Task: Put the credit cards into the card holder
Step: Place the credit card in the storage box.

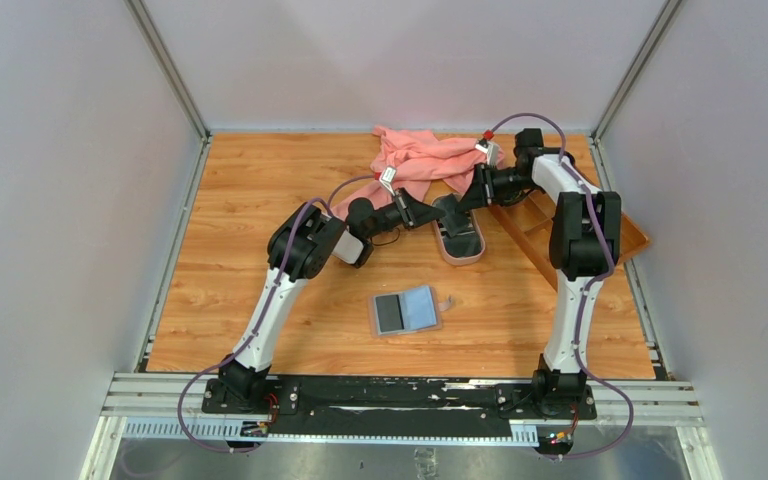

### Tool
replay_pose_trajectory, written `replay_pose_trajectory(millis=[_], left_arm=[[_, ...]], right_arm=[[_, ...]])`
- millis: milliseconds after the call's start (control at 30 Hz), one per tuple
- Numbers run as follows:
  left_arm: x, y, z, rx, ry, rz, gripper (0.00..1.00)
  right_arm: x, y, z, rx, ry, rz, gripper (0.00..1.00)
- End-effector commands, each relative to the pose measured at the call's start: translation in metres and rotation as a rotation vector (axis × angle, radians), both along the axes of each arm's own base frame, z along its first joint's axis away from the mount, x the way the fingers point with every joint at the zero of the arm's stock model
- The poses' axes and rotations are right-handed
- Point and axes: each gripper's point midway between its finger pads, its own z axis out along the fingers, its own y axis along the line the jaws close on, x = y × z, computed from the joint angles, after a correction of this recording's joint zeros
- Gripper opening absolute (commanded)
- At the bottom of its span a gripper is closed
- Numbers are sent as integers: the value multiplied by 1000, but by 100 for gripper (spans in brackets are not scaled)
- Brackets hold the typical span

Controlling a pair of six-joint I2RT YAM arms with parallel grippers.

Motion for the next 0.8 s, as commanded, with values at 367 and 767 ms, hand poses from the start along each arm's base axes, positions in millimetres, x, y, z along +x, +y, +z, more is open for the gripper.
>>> replay_pose_trajectory(millis=[367,767], left_arm=[[-7,-2,30,-65,-77,-49,15],[-15,-4,34,-70,-83,-110,28]], right_arm=[[-5,0,32,331,148,13,0],[0,-13,27,362,202,-27,0]])
